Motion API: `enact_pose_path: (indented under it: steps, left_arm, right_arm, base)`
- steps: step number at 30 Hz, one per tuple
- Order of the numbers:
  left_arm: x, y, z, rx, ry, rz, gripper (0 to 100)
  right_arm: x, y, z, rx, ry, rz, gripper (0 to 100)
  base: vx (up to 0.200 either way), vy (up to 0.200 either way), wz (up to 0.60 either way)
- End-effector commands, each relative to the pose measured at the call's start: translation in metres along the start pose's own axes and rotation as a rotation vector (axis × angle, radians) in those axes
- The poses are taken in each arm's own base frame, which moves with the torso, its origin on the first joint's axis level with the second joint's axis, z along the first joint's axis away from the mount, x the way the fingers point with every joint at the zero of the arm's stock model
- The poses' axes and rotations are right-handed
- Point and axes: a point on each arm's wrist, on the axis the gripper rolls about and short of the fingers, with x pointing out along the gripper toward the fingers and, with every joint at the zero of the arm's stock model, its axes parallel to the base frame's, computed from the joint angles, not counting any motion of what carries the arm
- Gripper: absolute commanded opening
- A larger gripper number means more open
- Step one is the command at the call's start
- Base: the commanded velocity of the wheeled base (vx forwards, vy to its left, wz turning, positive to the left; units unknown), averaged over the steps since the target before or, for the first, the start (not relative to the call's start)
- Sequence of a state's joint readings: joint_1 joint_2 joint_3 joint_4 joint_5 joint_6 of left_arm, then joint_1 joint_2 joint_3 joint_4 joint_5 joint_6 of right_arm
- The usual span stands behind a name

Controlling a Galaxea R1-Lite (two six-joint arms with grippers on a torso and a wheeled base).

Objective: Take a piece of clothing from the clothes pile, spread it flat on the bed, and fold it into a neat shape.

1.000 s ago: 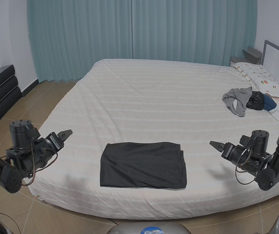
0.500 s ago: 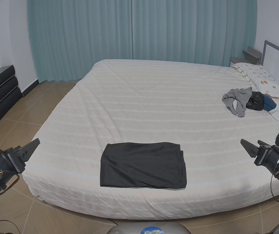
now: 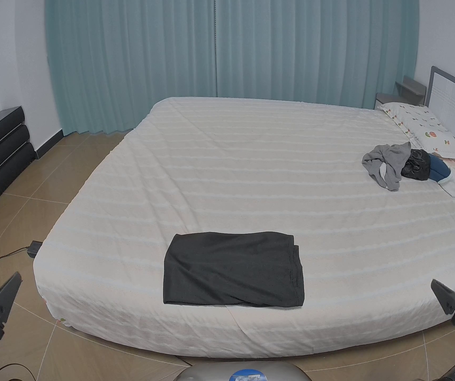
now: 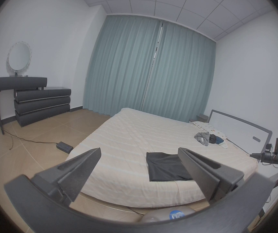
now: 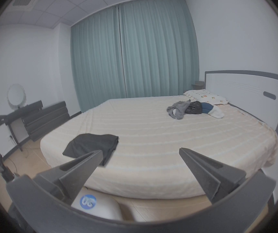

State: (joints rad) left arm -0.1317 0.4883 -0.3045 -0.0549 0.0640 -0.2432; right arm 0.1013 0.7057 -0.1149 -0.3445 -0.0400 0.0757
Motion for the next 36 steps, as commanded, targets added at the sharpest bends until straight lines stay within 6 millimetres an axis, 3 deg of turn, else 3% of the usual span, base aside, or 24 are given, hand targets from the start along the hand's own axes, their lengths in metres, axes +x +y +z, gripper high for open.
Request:
enact_pose_path:
  steps: [1, 9, 10, 16, 23, 28, 36]
  left_arm:
    - [-0.047, 0.008, -0.019, 0.038, -0.125, 0.026, 100]
    - [-0.056, 0.007, -0.025, 0.073, -0.178, 0.072, 100]
    - [-0.064, 0.009, -0.035, 0.14, -0.214, 0.086, 100]
    - [-0.066, 0.01, -0.052, 0.156, -0.191, 0.059, 100]
    - [-0.052, 0.015, -0.074, 0.16, -0.106, 0.064, 100]
    - [-0.049, 0.018, -0.076, 0.149, -0.132, 0.145, 100]
    - [-0.046, 0.022, -0.084, 0.143, -0.095, 0.21, 100]
  right_arm:
    - [-0.064, -0.003, -0.014, -0.091, -0.197, -0.087, 100]
    - [-0.077, -0.003, -0.027, -0.113, -0.183, -0.096, 100]
    - [-0.086, -0.003, -0.039, -0.114, -0.206, -0.099, 100]
    - [-0.09, -0.003, -0.049, -0.116, -0.252, -0.104, 100]
    - [-0.081, -0.004, -0.058, -0.116, -0.251, -0.116, 100]
    - [-0.067, -0.006, -0.069, -0.154, -0.33, -0.123, 100]
    - [-0.066, -0.006, -0.07, -0.117, -0.32, -0.104, 100]
  base:
    - [0.0, 0.0, 0.0]
    - [0.0, 0.0, 0.0]
    - [0.0, 0.0, 0.0]
    - [0.0, 0.0, 0.0]
    - [0.0, 0.0, 0.0]
    - [0.0, 0.0, 0.0]
    - [0.0, 0.0, 0.0]
